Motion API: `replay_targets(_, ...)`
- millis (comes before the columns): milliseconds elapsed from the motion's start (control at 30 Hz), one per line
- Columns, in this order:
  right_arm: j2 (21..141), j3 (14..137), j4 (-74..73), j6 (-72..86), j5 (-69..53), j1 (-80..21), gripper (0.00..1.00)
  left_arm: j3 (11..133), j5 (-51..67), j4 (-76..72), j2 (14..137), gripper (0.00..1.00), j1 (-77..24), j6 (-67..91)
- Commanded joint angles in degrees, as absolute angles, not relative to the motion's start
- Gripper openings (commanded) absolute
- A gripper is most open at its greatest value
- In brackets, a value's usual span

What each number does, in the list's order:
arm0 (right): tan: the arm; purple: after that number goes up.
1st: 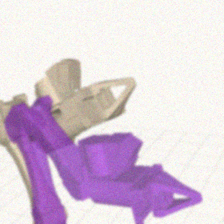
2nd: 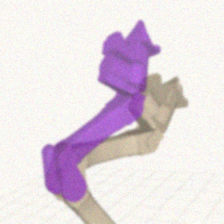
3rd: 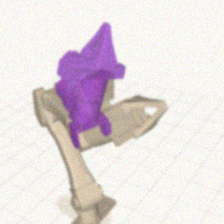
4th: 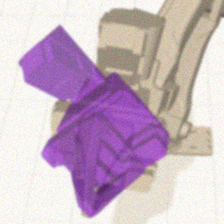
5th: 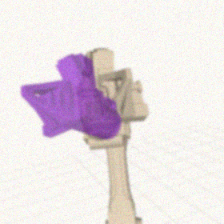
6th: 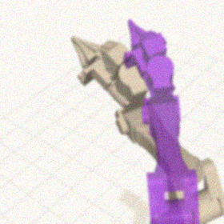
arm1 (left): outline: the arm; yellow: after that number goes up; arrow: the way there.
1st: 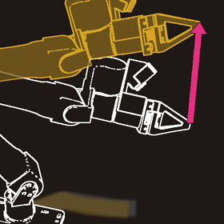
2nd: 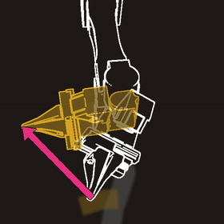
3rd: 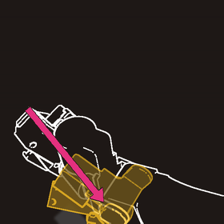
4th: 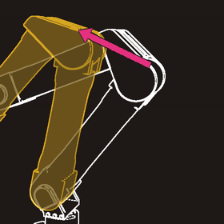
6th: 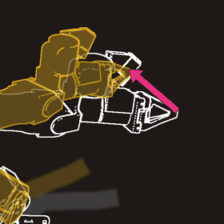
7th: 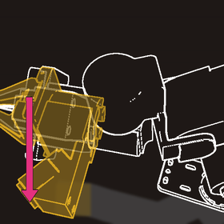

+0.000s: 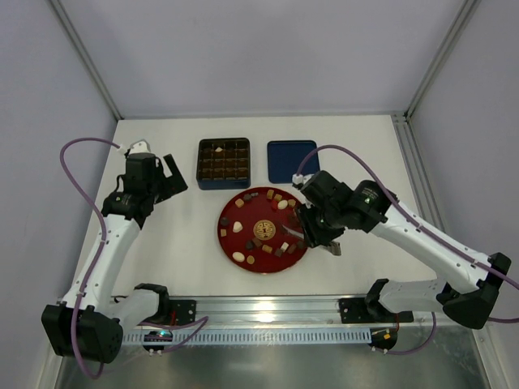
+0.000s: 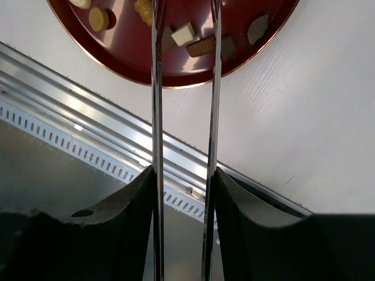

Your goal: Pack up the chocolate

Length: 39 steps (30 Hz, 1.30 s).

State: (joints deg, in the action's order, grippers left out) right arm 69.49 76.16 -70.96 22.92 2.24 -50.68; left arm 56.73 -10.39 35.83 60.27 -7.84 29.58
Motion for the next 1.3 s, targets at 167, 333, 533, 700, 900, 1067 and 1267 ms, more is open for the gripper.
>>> replay_targets(167,68.81,72.60,-71.37,22.94,0.70,-52.91,0.46,56.51,-10.37,34.54,60.03,1.00,-7.47,29.44)
replay_targets(333,69.87,71.90,-71.19,22.32,0.97,-53.88,0.46,56.51,-10.63,34.54,60.03,1.00,-7.47,29.44)
replay_targets(533,70.14,70.93,-70.84,21.88,0.70,-53.96,0.46,56.43,-10.55,34.54,60.20,1.00,-7.47,29.44)
replay_targets(700,70.75,70.40,-70.40,21.45,0.62,-54.14,0.46,56.60,-10.46,34.63,60.29,1.00,-7.47,29.53)
replay_targets(900,71.10,70.40,-69.87,21.27,0.70,-54.14,0.46,56.43,-10.37,34.63,60.29,1.00,-7.47,29.36)
replay_targets(1067,71.19,70.49,-69.70,21.27,0.70,-54.32,0.46,56.43,-10.37,34.63,60.29,1.00,-7.47,29.44)
replay_targets(1267,71.19,71.19,-69.79,21.53,0.79,-54.40,0.46,56.43,-10.28,34.63,60.29,1.00,-7.47,29.44)
